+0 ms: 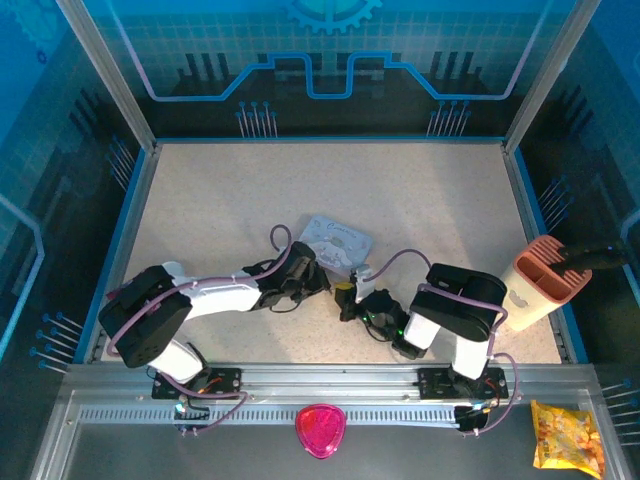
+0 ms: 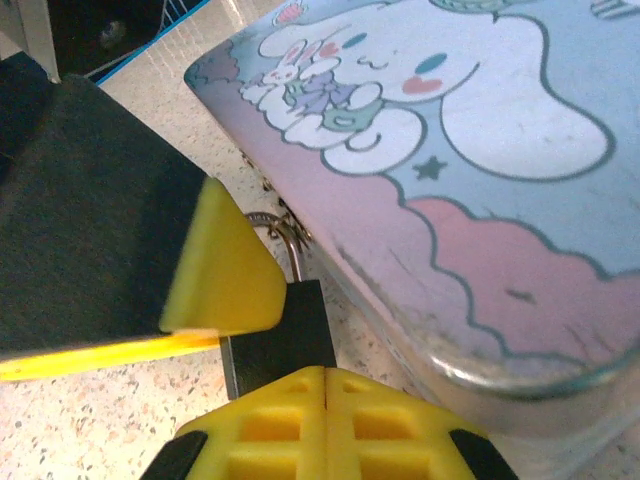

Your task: Unlock the padlock with the key

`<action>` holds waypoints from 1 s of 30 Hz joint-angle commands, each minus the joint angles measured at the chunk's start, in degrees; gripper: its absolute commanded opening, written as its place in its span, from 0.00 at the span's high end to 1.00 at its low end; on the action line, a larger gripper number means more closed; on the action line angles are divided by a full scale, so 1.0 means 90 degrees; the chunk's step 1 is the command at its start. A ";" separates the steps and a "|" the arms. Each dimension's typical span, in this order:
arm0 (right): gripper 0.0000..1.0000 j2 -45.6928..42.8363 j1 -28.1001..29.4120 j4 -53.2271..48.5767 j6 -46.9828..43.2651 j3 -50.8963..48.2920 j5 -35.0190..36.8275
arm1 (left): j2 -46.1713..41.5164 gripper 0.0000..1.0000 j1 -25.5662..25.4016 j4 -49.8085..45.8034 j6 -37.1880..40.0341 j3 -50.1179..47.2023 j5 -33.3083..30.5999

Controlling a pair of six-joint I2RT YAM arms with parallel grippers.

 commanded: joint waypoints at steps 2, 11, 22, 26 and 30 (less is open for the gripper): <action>0.99 0.0016 0.0023 0.0464 -0.0118 -0.0134 -0.0050 | -0.0439 0.93 0.0070 0.0124 -0.0002 -0.0492 0.0127; 0.67 0.0193 0.0659 0.0464 -0.1810 0.0068 0.0278 | -0.0732 0.93 0.0214 -0.0221 -0.0130 -0.0345 0.0131; 0.63 0.0628 0.0936 0.0459 -0.2134 0.0419 0.1059 | -0.0753 0.94 0.0225 -0.0208 -0.0237 -0.0315 0.0339; 0.64 0.0696 0.0935 0.0332 -0.2095 0.0545 0.0999 | -0.0768 0.94 0.0227 -0.0203 -0.0234 -0.0306 0.0367; 0.70 0.0630 0.0862 -0.0045 -0.1935 0.0651 0.1040 | -0.0811 0.94 0.0221 -0.0244 -0.0252 -0.0311 0.0392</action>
